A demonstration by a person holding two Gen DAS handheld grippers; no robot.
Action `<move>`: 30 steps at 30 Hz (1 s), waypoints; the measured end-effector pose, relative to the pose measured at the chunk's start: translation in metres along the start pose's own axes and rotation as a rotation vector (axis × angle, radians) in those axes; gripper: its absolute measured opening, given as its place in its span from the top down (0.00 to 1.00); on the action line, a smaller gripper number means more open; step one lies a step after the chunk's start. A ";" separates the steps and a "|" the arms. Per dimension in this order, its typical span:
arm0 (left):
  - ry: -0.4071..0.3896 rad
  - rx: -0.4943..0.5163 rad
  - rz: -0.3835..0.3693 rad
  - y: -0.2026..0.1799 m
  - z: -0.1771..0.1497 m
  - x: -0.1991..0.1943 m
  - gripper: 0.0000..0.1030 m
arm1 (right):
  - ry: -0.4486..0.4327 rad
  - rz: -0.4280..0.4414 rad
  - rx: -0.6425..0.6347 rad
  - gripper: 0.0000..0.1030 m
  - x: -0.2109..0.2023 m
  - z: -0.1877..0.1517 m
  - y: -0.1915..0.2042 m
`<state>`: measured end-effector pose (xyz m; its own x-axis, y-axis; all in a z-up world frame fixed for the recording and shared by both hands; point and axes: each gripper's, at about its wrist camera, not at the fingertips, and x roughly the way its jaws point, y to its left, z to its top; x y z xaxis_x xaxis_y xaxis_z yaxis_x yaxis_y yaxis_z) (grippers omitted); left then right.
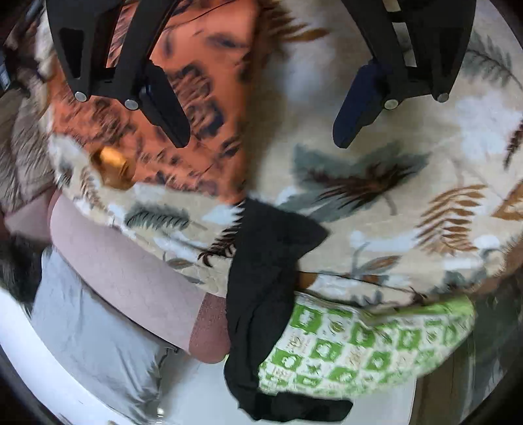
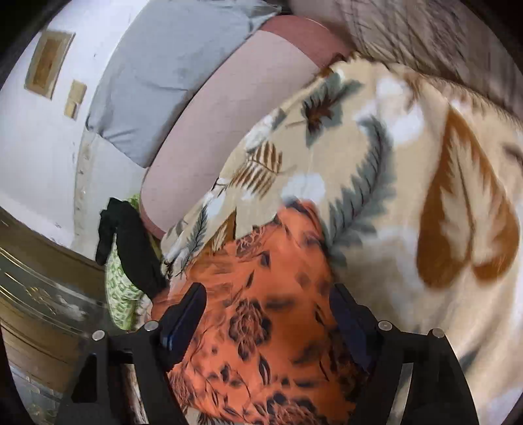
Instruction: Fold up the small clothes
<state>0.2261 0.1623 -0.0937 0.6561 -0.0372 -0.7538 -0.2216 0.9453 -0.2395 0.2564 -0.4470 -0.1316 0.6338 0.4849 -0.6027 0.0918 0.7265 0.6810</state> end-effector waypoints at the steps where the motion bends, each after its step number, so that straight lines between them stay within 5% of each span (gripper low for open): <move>1: 0.002 0.040 -0.011 -0.001 -0.012 -0.002 0.14 | 0.018 -0.042 -0.063 0.20 0.000 -0.011 -0.002; 5: 0.170 0.185 -0.079 -0.023 -0.047 0.028 0.14 | 0.148 -0.057 -0.150 0.19 0.020 -0.029 -0.008; 8: 0.254 0.209 -0.021 -0.031 -0.061 0.058 0.18 | 0.231 -0.102 -0.194 0.22 0.047 -0.038 -0.003; 9: 0.249 0.219 -0.028 -0.036 -0.058 0.056 0.42 | 0.238 -0.116 -0.195 0.34 0.049 -0.038 0.002; 10: 0.274 0.225 -0.063 -0.043 -0.051 0.054 0.72 | 0.272 -0.100 -0.177 0.56 0.052 -0.035 0.006; 11: 0.276 0.208 -0.071 -0.048 -0.042 0.048 0.88 | 0.289 -0.080 -0.159 0.83 0.052 -0.034 0.009; 13: 0.236 0.210 -0.060 -0.057 -0.030 0.031 0.87 | 0.297 -0.109 -0.224 0.83 0.047 -0.034 0.028; 17: 0.137 0.223 -0.117 -0.068 -0.029 -0.038 0.87 | 0.216 -0.035 -0.216 0.84 -0.005 -0.036 0.062; 22: 0.154 0.192 -0.146 -0.038 -0.103 -0.109 0.80 | 0.208 0.030 -0.215 0.83 -0.082 -0.088 0.072; 25: 0.271 0.164 -0.123 -0.004 -0.165 -0.080 0.45 | 0.274 -0.015 -0.151 0.65 -0.089 -0.151 0.021; 26: 0.313 0.159 -0.082 0.006 -0.181 -0.067 0.45 | 0.322 -0.064 -0.120 0.29 -0.078 -0.169 -0.001; 27: 0.251 0.179 -0.111 0.008 -0.183 -0.074 0.44 | 0.341 -0.123 -0.090 0.21 -0.074 -0.180 -0.015; 30: 0.178 0.220 -0.099 0.000 -0.163 -0.095 0.44 | 0.214 -0.082 -0.105 0.22 -0.101 -0.174 -0.008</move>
<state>0.0465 0.1128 -0.1222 0.5259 -0.1704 -0.8333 0.0113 0.9810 -0.1935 0.0581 -0.4172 -0.1483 0.4490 0.5064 -0.7361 0.0490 0.8087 0.5862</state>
